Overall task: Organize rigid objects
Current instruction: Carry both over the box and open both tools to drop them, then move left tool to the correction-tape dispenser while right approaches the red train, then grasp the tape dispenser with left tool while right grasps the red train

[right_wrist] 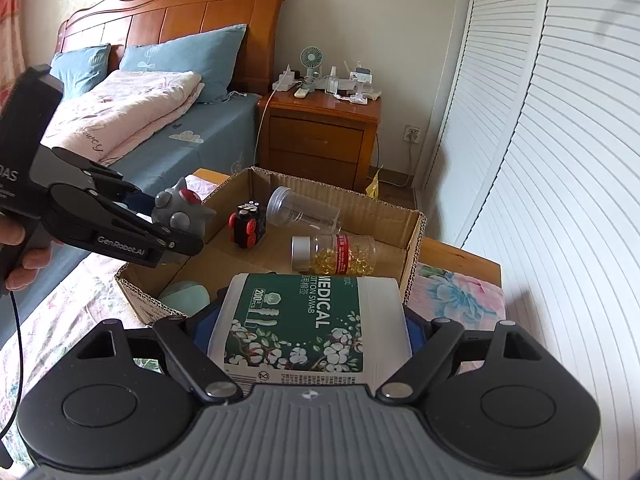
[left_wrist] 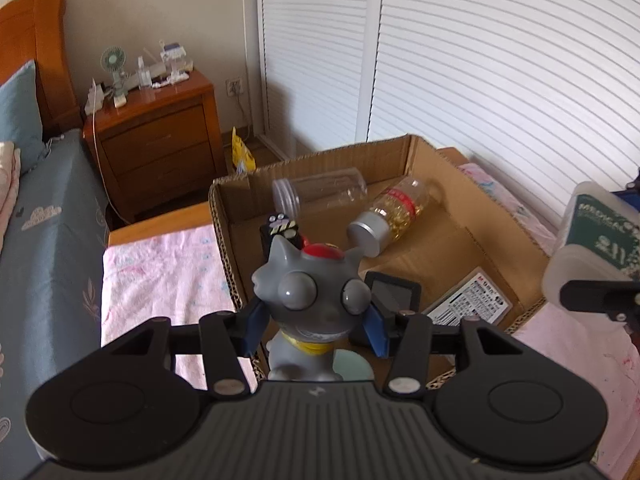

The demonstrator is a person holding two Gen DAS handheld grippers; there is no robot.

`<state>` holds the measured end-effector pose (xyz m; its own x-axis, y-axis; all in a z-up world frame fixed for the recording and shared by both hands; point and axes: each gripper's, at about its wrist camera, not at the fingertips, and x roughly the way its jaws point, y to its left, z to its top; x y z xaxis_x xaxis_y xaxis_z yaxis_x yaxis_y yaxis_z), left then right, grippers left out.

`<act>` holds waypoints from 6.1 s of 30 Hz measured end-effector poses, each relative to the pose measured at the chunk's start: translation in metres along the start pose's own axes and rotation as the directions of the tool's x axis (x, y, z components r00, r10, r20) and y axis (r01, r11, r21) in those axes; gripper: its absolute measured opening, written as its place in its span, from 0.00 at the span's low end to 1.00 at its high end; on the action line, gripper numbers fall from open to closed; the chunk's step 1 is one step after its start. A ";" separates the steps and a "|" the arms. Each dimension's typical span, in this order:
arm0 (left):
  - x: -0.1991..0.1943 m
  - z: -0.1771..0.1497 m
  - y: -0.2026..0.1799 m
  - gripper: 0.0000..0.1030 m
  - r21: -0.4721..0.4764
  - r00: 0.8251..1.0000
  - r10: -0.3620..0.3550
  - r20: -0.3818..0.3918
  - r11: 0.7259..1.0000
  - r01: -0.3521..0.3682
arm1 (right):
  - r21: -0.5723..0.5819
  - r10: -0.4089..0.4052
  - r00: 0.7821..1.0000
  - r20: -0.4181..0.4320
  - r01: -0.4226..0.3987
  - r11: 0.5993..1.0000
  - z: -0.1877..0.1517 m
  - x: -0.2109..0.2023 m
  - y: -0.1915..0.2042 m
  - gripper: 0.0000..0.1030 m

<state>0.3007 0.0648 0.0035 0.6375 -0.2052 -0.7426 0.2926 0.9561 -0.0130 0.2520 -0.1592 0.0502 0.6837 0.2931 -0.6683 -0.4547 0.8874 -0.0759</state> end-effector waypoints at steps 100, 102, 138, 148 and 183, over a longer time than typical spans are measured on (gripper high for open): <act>-0.066 -0.122 -0.030 0.99 -0.158 0.987 0.150 0.056 0.978 -0.139 | 0.177 -0.083 0.976 -0.200 0.119 0.977 -0.116 0.060 0.043 1.00; -0.059 -0.118 -0.034 0.99 -0.163 0.989 0.139 0.040 0.978 -0.131 | 0.164 -0.075 0.978 -0.195 0.108 0.981 -0.118 0.058 0.042 1.00; 0.026 -0.095 -0.070 0.86 -0.244 0.984 0.169 -0.053 0.953 -0.177 | 0.105 -0.022 0.990 -0.142 0.037 0.994 -0.126 0.053 0.039 1.00; 0.001 -0.103 -0.063 0.86 -0.189 0.985 0.133 -0.112 0.970 -0.153 | 0.108 -0.028 0.990 -0.136 0.043 0.993 -0.127 0.052 0.039 1.00; 0.002 -0.119 -0.051 0.87 -0.165 0.984 0.146 -0.101 0.973 -0.161 | 0.053 0.024 0.994 -0.106 -0.019 0.998 -0.127 0.054 0.041 1.00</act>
<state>0.2025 0.0402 -0.0768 0.5981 -0.0411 -0.8004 0.0639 0.9980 -0.0035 0.1980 -0.1521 -0.0828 0.6080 0.2752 -0.7447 -0.4366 0.8993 -0.0242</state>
